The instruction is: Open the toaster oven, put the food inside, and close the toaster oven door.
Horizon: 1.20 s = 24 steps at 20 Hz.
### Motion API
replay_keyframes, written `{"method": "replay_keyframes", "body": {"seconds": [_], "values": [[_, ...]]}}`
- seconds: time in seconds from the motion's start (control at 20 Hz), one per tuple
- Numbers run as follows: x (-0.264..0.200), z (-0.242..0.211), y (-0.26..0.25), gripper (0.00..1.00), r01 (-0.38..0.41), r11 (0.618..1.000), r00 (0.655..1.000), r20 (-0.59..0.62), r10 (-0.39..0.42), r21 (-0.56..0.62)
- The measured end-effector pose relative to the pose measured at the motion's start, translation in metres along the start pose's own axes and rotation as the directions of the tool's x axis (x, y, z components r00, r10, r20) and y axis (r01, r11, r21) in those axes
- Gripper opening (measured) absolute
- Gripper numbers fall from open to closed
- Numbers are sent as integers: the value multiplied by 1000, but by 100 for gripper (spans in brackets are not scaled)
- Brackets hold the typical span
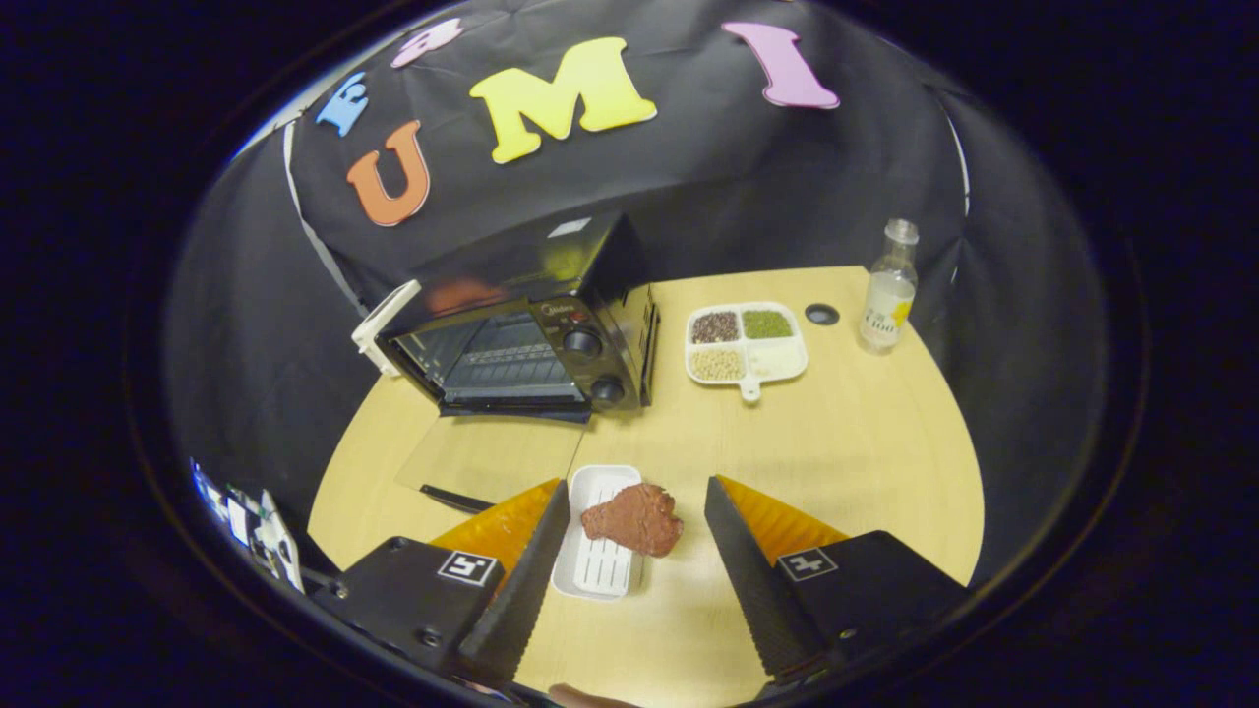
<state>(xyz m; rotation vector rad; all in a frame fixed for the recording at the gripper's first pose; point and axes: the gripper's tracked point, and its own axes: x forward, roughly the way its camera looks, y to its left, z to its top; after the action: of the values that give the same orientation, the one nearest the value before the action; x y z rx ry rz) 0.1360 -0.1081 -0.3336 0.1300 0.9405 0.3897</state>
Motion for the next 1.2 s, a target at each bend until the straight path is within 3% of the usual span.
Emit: {"method": "replay_keyframes", "body": {"seconds": [0.2, 0.3, 0.5, 0.55, 0.65, 0.9, 1.0, 1.1, 1.2], "values": [[30, -23, -9, 81, -141, 989, 977, -156, 146, 44], [40, -32, -11, 79, -188, 979, 963, -180, 199, 77], [46, -42, -13, 46, -239, 957, 939, -214, 271, 162], [44, -47, -7, 21, -255, 951, 933, -215, 289, 175], [35, -44, -9, 10, -229, 961, 948, -187, 257, 157], [-11, -32, 1, 9, -157, 985, 983, -81, 163, 77], [-33, -20, 5, 9, -89, 996, 996, 6, 89, 33], [-56, -11, 16, 9, -17, 1000, 996, 88, 19, -24], [-74, -9, 38, 9, 12, 998, 989, 151, -2, -69]]}}
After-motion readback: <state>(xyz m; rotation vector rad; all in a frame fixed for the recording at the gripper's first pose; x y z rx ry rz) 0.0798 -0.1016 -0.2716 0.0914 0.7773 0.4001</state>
